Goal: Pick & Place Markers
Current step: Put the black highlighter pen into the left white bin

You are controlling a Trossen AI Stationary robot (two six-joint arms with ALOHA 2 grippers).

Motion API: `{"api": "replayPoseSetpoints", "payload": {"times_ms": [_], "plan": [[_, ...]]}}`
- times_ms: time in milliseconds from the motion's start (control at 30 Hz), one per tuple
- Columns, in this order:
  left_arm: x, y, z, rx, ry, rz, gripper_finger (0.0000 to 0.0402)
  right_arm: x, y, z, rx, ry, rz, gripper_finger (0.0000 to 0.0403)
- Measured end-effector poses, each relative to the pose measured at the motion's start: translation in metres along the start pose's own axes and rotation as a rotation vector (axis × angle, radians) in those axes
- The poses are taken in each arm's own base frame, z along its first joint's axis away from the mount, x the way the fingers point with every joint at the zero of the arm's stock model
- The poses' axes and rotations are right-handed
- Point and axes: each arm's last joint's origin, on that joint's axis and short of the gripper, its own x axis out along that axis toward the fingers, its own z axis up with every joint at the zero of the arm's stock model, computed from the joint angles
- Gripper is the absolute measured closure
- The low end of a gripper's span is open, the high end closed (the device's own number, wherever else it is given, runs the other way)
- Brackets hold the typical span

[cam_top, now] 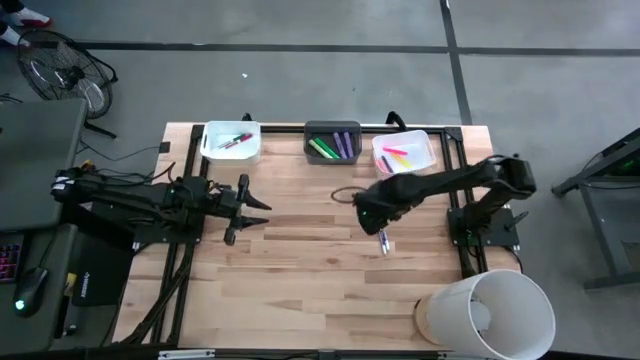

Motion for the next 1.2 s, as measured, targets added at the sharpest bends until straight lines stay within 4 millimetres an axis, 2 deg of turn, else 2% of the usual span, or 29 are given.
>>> {"api": "replayPoseSetpoints", "payload": {"times_ms": [167, 467, 567, 767, 1200], "plan": [[0.0, 0.0, -0.002, 0.0, 0.02, -0.001, 0.0254, 0.016, 0.014, -0.01, 0.027, 0.049, -0.042, 0.022], [0.0, 0.0, -0.002, 0.001, 0.022, 0.0, 0.0254, 0.018, 0.021, -0.019, 0.063, 0.017, -0.054, 0.022], [0.0, 0.0, -0.002, 0.0, 0.025, 0.0, 0.0254, 0.025, 0.02, -0.023, 0.062, 0.008, -0.06, 0.022], [0.001, 0.0, -0.003, 0.0, 0.031, 0.0, 0.0254, 0.051, 0.012, -0.031, 0.063, 0.044, -0.057, 0.022], [0.002, 0.0, -0.005, -0.008, 0.042, 0.009, 0.0254, 0.055, 0.013, -0.031, 0.041, 0.05, -0.006, 0.022]]}}
